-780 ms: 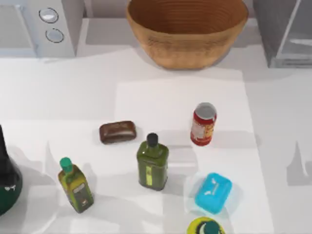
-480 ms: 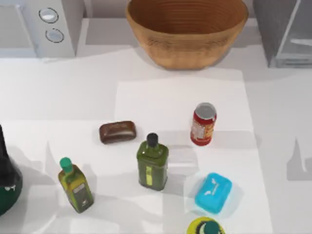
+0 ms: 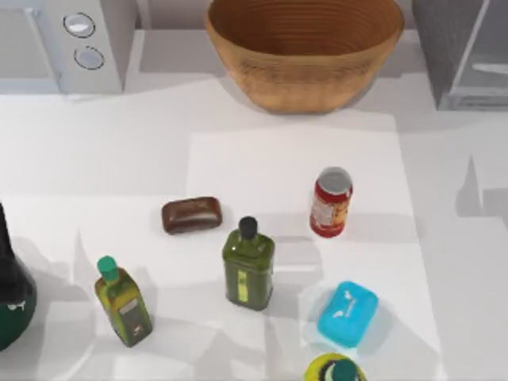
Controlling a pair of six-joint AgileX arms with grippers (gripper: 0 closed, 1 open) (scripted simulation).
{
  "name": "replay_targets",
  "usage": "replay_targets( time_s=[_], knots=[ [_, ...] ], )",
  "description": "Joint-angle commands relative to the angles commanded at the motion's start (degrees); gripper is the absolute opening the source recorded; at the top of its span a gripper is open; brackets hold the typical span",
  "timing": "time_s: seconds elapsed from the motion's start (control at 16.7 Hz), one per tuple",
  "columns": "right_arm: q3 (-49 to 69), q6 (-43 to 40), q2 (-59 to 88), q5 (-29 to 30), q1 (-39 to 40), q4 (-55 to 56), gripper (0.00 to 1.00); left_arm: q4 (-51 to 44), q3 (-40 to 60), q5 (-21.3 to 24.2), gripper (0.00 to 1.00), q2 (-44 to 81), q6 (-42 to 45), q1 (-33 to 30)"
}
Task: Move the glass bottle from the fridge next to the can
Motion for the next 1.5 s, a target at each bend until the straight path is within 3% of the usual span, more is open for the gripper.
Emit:
replay_targets(
  time_s=[0.42, 0.72, 0.96, 1.5],
  knots=[
    [20.5, 0.3, 48.7, -4.6, -5.0, 21.1, 1.00, 0.0, 0.0, 0.0, 1.00, 0.0, 0.0, 0.0],
    [32.2, 0.4, 73.0, -6.9, -7.8, 33.1, 1.00, 0.0, 0.0, 0.0, 1.00, 0.0, 0.0, 0.0],
    [37.2, 0.4, 81.6, -7.9, -9.0, 38.2, 1.00, 0.0, 0.0, 0.0, 1.00, 0.0, 0.0, 0.0],
    [39.5, 0.4, 83.3, -7.6, -8.7, 37.6, 1.00, 0.0, 0.0, 0.0, 1.00, 0.0, 0.0, 0.0]
  ],
)
